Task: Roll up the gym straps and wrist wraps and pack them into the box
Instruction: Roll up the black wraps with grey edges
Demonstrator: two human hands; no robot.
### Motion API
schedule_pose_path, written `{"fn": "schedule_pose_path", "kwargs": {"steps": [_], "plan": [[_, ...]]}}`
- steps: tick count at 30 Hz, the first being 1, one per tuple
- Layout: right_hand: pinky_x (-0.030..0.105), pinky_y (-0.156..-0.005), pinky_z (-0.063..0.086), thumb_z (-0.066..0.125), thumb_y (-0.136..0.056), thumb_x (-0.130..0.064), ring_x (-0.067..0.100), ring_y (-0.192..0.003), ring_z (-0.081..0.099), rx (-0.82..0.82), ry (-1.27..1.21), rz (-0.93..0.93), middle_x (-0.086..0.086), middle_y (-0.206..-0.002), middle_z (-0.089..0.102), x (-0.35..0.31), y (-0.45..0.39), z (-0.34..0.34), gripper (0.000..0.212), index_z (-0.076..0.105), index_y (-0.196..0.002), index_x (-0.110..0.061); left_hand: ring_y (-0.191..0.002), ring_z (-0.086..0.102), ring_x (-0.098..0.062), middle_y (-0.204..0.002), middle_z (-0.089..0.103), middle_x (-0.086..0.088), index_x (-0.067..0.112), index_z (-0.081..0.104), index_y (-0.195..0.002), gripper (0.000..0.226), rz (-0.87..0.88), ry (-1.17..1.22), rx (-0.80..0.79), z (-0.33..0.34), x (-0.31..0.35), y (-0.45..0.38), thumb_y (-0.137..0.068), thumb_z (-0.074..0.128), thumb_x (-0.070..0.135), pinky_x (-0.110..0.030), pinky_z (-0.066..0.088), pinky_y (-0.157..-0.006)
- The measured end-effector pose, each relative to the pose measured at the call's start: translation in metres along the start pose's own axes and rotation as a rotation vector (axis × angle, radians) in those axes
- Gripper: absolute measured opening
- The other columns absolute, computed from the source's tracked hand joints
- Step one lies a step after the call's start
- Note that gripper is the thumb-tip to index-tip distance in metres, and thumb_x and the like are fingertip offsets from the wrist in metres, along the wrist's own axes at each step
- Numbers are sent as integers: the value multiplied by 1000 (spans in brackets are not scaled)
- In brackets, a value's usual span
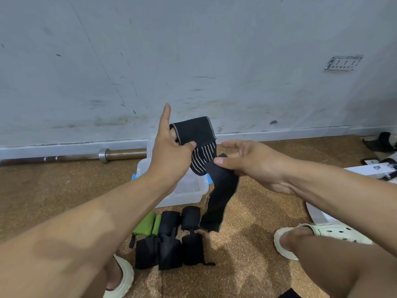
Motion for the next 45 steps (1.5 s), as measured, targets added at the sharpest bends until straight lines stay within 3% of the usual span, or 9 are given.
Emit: {"fn": "schedule_pose_path", "kwargs": {"steps": [3,7,11,17,25,32,36,38,45], "plan": [[21,-78,47,77,-91,-22,13,-104,73,12,-15,9,1,-107,80,4,-5,4,72,42,-153,-12,-96,73,-11,-100,76,8,42,11,-160,100,21,83,1,2,2,1,-94,56,-17,-35,59,-88],[16,-69,51,75,-92,-20,10,-90,74,-19,-29,9,3,-104,80,6,-8,5,37,67,-127,-11,-96,74,-14,-91,77,14,42,10,-161,101,27,113,-9,2,4,3,-93,57,-17,-43,60,-90],[16,-63,50,76,-90,-21,14,-82,70,2,-19,32,8,-102,80,11,-11,2,28,75,-114,-6,-99,75,-13,-99,78,9,43,10,-161,101,23,101,-30,4,3,6,-94,58,-15,-41,59,-92],[31,-93,54,73,-92,-21,27,-114,71,-125,-87,17,9,-118,77,9,-12,7,39,69,-130,-14,-102,74,-15,-112,76,1,45,7,-160,100,28,54,-28,4,3,8,-96,58,-12,-43,59,-94],[32,-96,52,75,-91,-20,20,-101,77,-32,-67,-72,9,-101,80,-3,-7,-1,54,56,-142,-22,-98,73,-10,-115,71,-1,49,4,-158,100,80,-126,-33,4,5,11,-97,55,-11,-26,62,-78],[12,-53,48,77,-90,-14,5,-64,70,33,1,-113,0,-75,76,-15,3,-6,23,67,-110,-11,-102,70,-8,-117,70,2,51,3,-158,104,53,-223,109,-4,-1,4,-95,57,-11,-29,58,-93],[11,-51,45,77,-90,-11,0,-54,62,35,71,-180,-6,-61,69,-21,8,-7,7,69,-91,-12,-99,68,-14,-111,65,1,48,1,-159,106,-22,-208,183,-17,-7,-6,-93,55,-14,-17,57,-70],[15,-56,50,81,-85,-14,2,-60,66,78,74,-219,-4,-64,71,-22,9,-8,9,72,-87,-13,-97,67,-14,-117,66,-2,45,-2,-160,106,-51,-199,150,-18,-7,-6,-93,57,-12,-13,55,-61],[26,-70,58,86,-79,-15,12,-68,70,179,20,-252,-1,-69,75,-21,3,-8,14,76,-89,-13,-95,75,-19,-125,71,-1,49,-5,-158,100,-41,-114,-139,12,-10,7,-99,55,-6,-24,60,-68]]}}
Point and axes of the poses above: each hand's wrist, its own y-axis away from the middle knuckle, its own z-axis out of the palm, x = y × z, the point moved 5 cm from there along -y, towards the middle knuckle
